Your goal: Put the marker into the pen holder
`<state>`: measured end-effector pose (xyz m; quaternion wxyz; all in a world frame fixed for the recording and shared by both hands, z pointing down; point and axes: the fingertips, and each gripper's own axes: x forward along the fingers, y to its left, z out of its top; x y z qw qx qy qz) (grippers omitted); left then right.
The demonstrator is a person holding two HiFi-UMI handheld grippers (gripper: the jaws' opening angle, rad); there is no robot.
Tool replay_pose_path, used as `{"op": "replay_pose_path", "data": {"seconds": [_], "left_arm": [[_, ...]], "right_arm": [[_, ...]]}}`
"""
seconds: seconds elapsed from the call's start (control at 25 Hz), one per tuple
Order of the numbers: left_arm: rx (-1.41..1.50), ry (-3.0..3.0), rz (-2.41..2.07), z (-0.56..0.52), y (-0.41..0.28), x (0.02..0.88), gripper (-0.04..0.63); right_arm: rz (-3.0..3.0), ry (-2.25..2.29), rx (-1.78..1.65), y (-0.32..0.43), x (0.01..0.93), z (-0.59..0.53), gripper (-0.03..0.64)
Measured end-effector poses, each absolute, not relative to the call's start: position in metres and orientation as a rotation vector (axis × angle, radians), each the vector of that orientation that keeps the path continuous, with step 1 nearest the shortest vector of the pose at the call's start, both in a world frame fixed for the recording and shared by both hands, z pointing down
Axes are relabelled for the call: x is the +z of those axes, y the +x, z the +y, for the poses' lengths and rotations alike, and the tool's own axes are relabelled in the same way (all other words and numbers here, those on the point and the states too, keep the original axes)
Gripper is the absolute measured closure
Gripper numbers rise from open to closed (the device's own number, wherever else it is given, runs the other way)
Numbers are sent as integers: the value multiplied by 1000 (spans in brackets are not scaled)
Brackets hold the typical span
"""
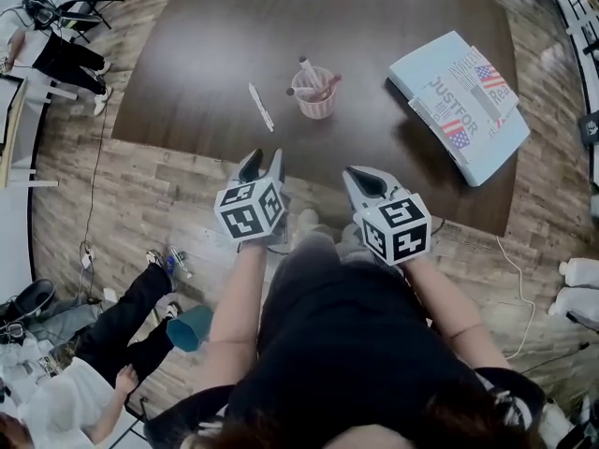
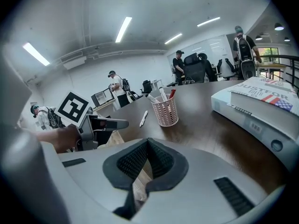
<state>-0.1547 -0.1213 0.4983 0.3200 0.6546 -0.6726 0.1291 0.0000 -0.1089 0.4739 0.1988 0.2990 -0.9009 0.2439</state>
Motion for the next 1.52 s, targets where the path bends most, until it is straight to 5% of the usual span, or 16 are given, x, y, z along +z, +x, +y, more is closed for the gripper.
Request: {"op": "replay_pose_path", "data": {"seconds": [0.76,0.88,1.52], "left_arm": [[579,1607,-1693,-196,-188,554,420],[646,1584,-1704,-198,-193,558,475],[566,1584,-1754,-189,-210,546,520]], "right_arm": [[-2440,812,753,-34,493,-172,600],[-2435,802,763,-38,495,-176,599],[-2449,786,751,-43,493,-176,600]]}}
